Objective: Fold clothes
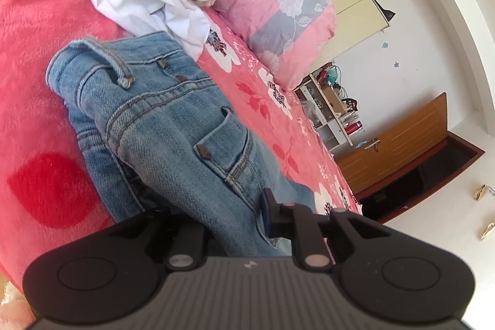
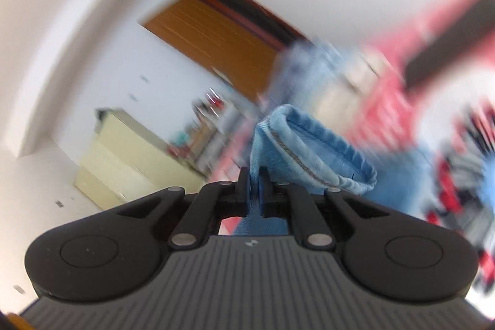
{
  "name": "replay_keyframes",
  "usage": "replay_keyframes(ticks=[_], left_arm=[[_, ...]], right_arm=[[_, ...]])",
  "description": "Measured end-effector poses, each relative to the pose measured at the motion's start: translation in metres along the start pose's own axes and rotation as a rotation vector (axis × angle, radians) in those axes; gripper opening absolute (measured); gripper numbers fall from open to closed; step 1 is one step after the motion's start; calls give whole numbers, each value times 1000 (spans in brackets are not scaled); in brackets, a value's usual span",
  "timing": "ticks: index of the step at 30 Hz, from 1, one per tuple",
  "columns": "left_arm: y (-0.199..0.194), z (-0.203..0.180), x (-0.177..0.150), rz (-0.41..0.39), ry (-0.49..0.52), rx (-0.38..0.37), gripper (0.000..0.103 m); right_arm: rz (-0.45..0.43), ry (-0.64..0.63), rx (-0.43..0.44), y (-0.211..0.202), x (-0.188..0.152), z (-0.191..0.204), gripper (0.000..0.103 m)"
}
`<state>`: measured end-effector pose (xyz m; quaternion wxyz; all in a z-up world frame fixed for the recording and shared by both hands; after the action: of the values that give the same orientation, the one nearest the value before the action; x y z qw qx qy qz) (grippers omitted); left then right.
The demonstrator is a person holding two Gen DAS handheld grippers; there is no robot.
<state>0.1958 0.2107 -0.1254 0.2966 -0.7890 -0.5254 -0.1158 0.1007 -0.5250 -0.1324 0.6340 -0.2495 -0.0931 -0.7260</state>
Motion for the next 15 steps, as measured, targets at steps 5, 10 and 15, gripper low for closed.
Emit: replay_keyframes(ticks=[5, 10, 15], left_arm=[[2, 2, -3, 0, -3, 1, 22], [3, 5, -8, -2, -4, 7, 23], [-5, 13, -11, -47, -32, -7, 26]], right_arm=[[54, 119, 10, -1, -17, -16, 21], [199, 86, 3, 9, -48, 0, 34], [285, -24, -66, 23, -80, 15, 21]])
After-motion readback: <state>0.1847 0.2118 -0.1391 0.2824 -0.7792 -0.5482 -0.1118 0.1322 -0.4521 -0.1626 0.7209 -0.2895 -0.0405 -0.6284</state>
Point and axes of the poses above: each gripper's, at about its wrist camera, not at the fingertips, and y roughly the way its jaws point, z to its left, x to its top, the point moved 7 cm from there along y, roughly the way its jaws point, and after that the axes turned 2 degrees about -x, right-handed, at the moved point
